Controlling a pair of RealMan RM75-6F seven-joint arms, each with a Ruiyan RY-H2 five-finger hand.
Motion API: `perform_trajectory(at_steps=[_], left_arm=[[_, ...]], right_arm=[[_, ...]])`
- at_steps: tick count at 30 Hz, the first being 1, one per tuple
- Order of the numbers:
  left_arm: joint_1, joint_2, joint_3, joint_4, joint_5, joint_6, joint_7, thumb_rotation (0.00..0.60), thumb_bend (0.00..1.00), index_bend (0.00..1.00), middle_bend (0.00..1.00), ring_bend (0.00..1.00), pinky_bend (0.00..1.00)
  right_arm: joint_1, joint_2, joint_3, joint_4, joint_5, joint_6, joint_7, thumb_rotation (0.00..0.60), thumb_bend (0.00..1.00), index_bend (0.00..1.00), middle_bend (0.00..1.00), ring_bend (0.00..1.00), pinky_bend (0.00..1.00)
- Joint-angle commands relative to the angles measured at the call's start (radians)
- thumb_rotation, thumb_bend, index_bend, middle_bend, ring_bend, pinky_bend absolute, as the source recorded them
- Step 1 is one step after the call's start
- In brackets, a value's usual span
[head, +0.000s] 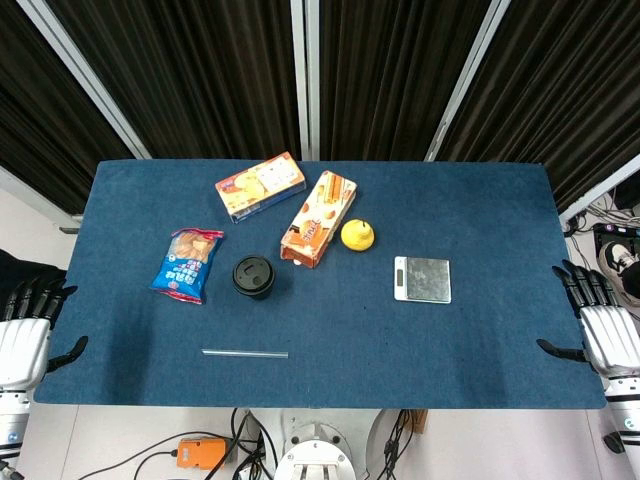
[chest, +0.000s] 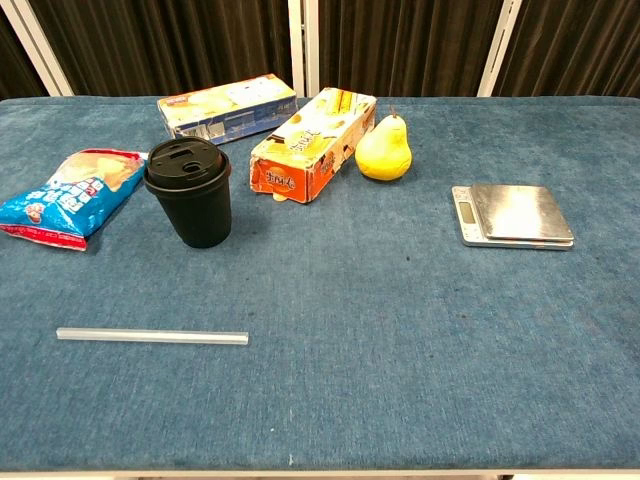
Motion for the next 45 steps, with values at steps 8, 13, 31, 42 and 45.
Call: perform_trajectory(at_steps=[8,13,31,42,45], left_arm=[[-0.038,-0.009,0.017,-0.025,0.060,-0.041,0.087,0.600,0.18,0.17,0.12,0.00,0.00],[-0.096,-0.048,0.046,-0.042,0.146,-0.117,0.172,0.600,0.18,0.20,0.12,0.00,0.00],[-0.233,-0.307,0.063,-0.084,0.124,-0.396,0.548,0.600,0.23,0.41,0.17,0.02,0.00],[-0.273,-0.464,0.017,-0.086,-0.055,-0.447,0.736,0.600,0.23,0.41,0.17,0.02,0.00],[-0.283,-0.491,0.010,-0.086,-0.084,-0.445,0.755,0.600,0.23,0.41,0.17,0.01,0.00]], right_arm=[[0.000,0.017,0.014,-0.002,0.010,0.012,0.001,0.600,0.11,0.00,0.05,0.00,0.02],[-0.007,0.026,0.019,0.001,0.008,0.034,0.012,0.600,0.11,0.00,0.05,0.00,0.02],[-0.008,0.016,0.015,0.022,0.017,0.020,0.024,0.600,0.11,0.00,0.05,0.00,0.02],[-0.001,0.012,0.016,0.029,0.028,0.002,0.027,0.600,0.11,0.00,0.05,0.00,0.02],[0.000,0.009,0.015,0.034,0.032,-0.004,0.030,0.600,0.11,0.00,0.05,0.00,0.02]])
